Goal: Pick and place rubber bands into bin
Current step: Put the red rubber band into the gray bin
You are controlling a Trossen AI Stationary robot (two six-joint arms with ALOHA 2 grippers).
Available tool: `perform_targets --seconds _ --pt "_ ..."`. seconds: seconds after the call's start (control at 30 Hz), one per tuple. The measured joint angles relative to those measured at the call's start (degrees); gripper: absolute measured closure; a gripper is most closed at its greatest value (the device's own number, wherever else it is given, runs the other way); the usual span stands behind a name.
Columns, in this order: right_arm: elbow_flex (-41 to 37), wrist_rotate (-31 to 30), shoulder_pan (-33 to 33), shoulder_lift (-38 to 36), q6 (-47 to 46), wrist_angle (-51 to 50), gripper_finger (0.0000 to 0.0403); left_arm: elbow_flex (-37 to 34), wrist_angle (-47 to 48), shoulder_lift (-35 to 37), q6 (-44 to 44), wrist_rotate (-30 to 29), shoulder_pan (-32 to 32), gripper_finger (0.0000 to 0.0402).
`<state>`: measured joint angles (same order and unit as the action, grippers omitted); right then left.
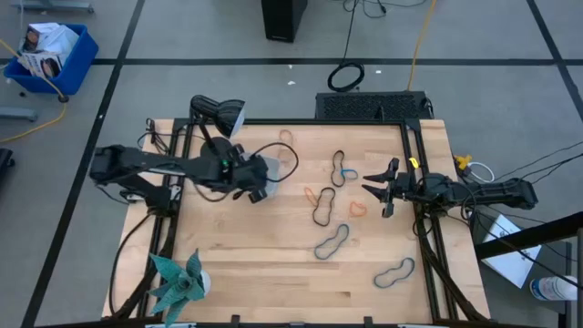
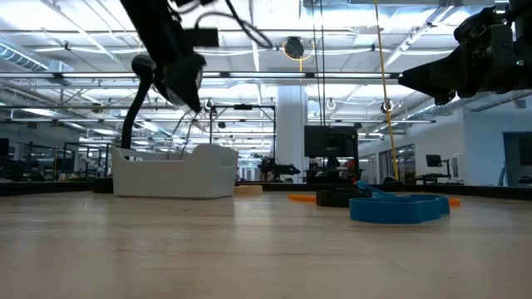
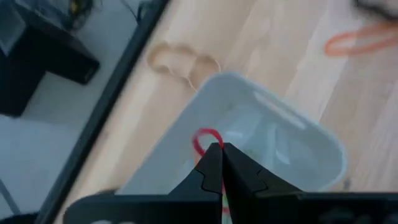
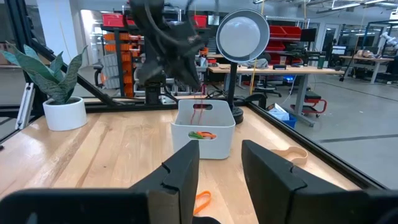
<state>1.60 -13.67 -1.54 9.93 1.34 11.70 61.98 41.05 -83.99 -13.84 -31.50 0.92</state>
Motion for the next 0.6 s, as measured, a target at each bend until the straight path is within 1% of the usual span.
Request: perform_targets --seconds 0.13,0.27,0.37,0.47,0.6 --pt "0.0 0.0 0.0 0.0 0.0 0.0 0.0287 0.0 -1.0 -4.9 0.9 3.6 2.1 0.0398" --pt "0.0 0.0 0.0 0.0 0.0 0.0 0.0287 0.0 -1.1 -9.3 0.9 4.1 3.6 0.0392" --pt "0.0 0.0 0.0 0.0 0.0 0.0 0.0287 0.0 -1.1 -11.9 1.1 5.9 4.6 0.0395" --pt "0.0 0.0 0.0 0.0 0.0 0.0 0.0287 0.0 -0.9 -13.1 1.4 7.5 5.3 0.0397" --pt "0.0 0.0 0.0 0.0 0.0 0.0 0.0287 0.0 -1.1 -13.1 1.5 8.2 5.8 0.038"
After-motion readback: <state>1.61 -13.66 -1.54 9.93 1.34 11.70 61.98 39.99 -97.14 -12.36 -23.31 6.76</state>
